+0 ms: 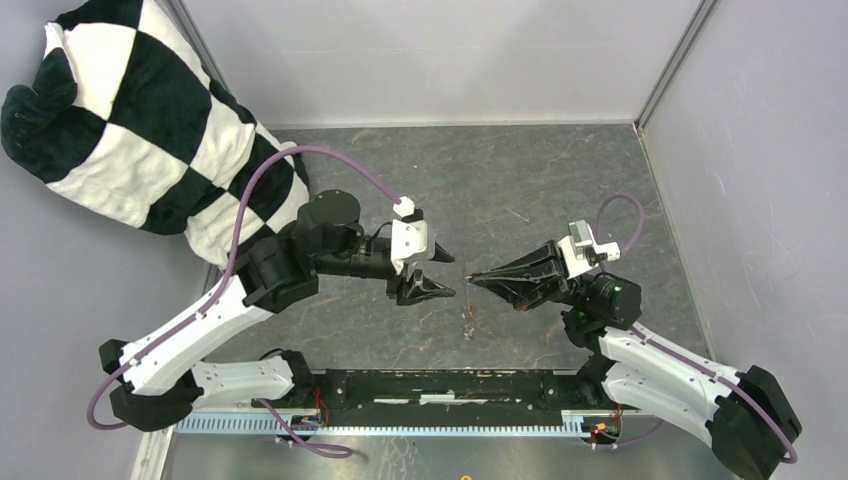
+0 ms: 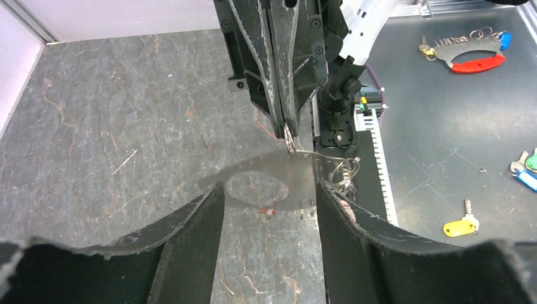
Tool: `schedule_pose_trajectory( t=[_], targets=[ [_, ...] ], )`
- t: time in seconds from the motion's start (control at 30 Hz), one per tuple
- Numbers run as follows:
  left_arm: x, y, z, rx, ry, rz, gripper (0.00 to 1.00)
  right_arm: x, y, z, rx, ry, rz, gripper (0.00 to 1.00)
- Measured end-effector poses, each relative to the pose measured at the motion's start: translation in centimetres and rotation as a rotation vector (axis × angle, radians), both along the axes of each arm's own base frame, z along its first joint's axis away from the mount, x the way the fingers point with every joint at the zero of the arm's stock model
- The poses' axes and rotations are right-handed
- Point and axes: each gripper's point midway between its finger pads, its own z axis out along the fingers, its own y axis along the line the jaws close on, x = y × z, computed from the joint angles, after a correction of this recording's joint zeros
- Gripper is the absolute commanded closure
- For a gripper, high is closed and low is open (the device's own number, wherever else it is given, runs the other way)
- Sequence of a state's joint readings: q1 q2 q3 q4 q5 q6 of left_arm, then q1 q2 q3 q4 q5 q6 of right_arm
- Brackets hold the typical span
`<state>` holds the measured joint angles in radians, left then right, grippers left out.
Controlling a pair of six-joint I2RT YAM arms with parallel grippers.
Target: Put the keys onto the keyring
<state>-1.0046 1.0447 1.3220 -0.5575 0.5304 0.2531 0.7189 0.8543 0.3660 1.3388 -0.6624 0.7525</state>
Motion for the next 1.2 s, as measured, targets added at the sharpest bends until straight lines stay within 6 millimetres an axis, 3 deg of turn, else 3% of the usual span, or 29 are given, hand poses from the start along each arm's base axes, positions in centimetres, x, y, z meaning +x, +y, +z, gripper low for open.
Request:
schedule_pose_trajectory(
  t=[0.37, 0.57, 0.7, 0.8, 1.03, 1.2],
  targets=[
    [0.2, -1.3, -0.5, -0.002, 0.033, -0.023, 0.40, -0.1, 0.2, -0.3, -0.012, 0.006, 0.019, 0.99],
    [-0.2, -1.5, -0.6, 0.000, 0.044, -0.049, 0.61, 0.0, 0.4, -0.5, -0.017, 0.011, 0.021, 0.99],
    [-0.2, -1.5, -0.7, 0.000, 0.047, -0.050, 0.65, 0.0, 0.4, -0.5, -0.018, 0.014, 0.021, 0.99],
    [-0.2, -1.5, -0.7, 0.001, 0.046, -0.046, 0.63, 0.1, 0.4, -0.6, -0.019, 0.011, 0.017, 0.99],
    [0.5, -1.4, -0.7, 0.004, 0.036, -0.011, 0.39, 0.4, 0.4, -0.8, -0.035, 0.008, -0.005, 0.99],
    [0.9, -1.0, -0.5, 0.003, 0.020, 0.027, 0.39, 0.7, 0.5, -1.2, -0.054, 0.011, -0.028, 0.99]
  ],
)
